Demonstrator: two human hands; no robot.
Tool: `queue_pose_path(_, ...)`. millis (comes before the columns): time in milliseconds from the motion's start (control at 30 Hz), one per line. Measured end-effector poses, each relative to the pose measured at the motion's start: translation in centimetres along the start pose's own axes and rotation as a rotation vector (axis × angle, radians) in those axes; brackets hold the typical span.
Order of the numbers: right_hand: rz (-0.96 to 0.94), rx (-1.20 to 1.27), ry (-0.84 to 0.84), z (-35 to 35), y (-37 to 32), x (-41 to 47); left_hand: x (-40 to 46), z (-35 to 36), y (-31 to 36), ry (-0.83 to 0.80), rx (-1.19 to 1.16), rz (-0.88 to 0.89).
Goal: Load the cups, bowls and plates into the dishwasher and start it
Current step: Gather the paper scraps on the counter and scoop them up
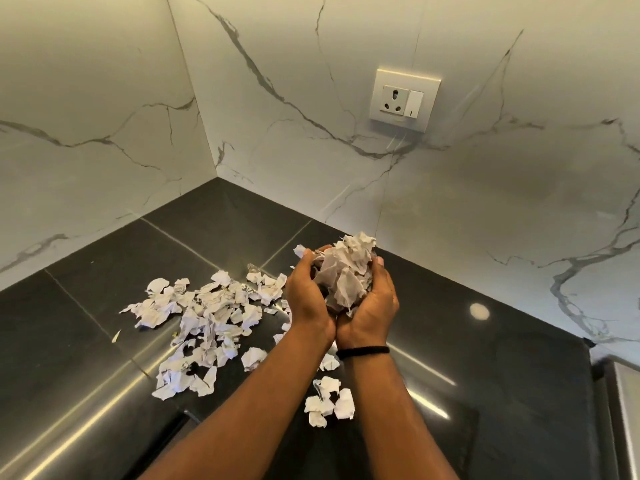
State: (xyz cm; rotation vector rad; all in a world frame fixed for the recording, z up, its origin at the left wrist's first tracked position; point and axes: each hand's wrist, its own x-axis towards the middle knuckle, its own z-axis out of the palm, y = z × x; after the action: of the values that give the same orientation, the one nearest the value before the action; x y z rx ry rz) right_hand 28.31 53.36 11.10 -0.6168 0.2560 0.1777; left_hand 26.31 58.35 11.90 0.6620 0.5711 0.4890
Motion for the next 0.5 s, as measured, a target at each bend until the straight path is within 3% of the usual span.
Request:
queue_pose_path(400, 0.103, -0.092, -0.105, 1.8, 1.8, -2.8, -2.3, -1.9, 3.3, 0.043, -0.036, 0.086)
queue_pose_path(500, 0.099, -0.002, -0.196, 1.7, 2.2, -3.7, -3.2, -2.5, 4.5, 0.042, -0.057, 0.113)
